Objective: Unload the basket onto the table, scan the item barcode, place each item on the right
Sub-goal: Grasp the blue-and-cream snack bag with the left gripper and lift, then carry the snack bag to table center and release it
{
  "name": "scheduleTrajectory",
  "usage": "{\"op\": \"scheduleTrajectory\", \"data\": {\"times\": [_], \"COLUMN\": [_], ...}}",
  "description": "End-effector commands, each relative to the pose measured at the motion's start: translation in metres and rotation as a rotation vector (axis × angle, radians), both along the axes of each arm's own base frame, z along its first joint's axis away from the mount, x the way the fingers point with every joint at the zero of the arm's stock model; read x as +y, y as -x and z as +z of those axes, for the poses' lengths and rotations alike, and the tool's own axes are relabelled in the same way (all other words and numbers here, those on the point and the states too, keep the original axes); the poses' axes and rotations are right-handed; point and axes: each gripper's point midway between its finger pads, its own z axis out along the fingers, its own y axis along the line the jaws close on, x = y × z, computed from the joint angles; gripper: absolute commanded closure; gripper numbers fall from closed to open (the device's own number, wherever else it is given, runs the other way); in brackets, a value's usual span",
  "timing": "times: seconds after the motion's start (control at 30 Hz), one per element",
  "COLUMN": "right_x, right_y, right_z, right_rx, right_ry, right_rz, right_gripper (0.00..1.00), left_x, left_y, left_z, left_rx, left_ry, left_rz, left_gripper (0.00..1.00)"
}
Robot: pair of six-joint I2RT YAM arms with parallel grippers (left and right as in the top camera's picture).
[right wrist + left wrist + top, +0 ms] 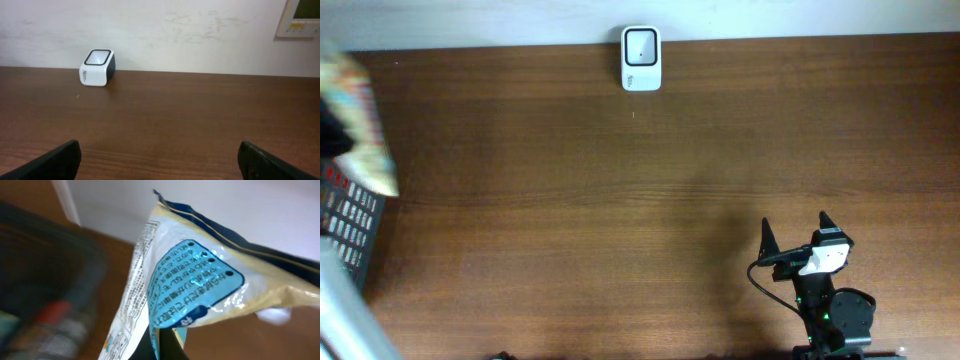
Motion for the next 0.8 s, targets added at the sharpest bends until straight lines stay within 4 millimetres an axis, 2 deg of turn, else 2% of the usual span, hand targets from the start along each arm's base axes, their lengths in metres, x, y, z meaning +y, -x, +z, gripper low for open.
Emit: {"op": "scheduleTrajectory", "data": {"times": [0.0, 0.03, 0.07, 0.1, 0.2, 0.27, 0.33, 0.47, 0.57, 0.67, 0.77], "right_x": [0.001, 0.001, 0.001, 0.001, 0.001, 0.001, 0.001, 0.001, 0.001, 0.001, 0.001], "right_y": [0.0, 0.0, 0.0, 0.0, 0.0, 0.0, 0.0, 0.0, 0.0, 0.0, 0.0], "right_z": [-0.002, -0.002, -0.002, -0.002, -0.002, -0.002, -0.002, -0.002, -0.002, -0.002, -0.002], "right_rx": [0.002, 0.002, 0.002, 0.002, 0.002, 0.002, 0.002, 0.002, 0.002, 0.002, 0.002], "right_ry": [-0.002, -0.002, -0.002, -0.002, -0.002, -0.002, -0.002, -0.002, -0.002, -0.002, -0.002], "right_rz": [0.006, 0.006, 0.006, 0.006, 0.006, 0.006, 0.006, 0.006, 0.006, 0.006, 0.006], "right_gripper": [0.02, 0.01, 0.01, 0.01, 0.01, 0.01, 0.01, 0.01, 0.01, 0.02, 0.01], "left_x": [-0.076, -0.096, -0.108, -0.128, -0.162, -0.181, -0.189, -0.213, -0.242, -0.29, -0.339], "left_y": [-0.022, -0.024, -0.023, -0.019, -0.014, -0.014, -0.019, -0.024, -0.026, -0.036, -0.034], "left_z": [-0.061, -0.088, -0.11, -0.146, -0.207, -0.24, -0.272, -0.322, -0.34, -0.323, -0.308], "left_rx": [0.152, 0.223, 0.279, 0.362, 0.444, 0.445, 0.436, 0.498, 0.522, 0.427, 0.35], "left_ry": [0.066, 0.069, 0.076, 0.075, 0.083, 0.104, 0.129, 0.135, 0.184, 0.224, 0.225], "left_rz": [-0.18, -0.205, -0.204, -0.23, -0.276, -0.298, -0.249, -0.273, -0.339, -0.458, -0.569], "left_gripper": [1.0, 1.0, 1.0, 1.0, 1.0, 1.0, 1.0, 1.0, 1.0, 1.0, 1.0]}}
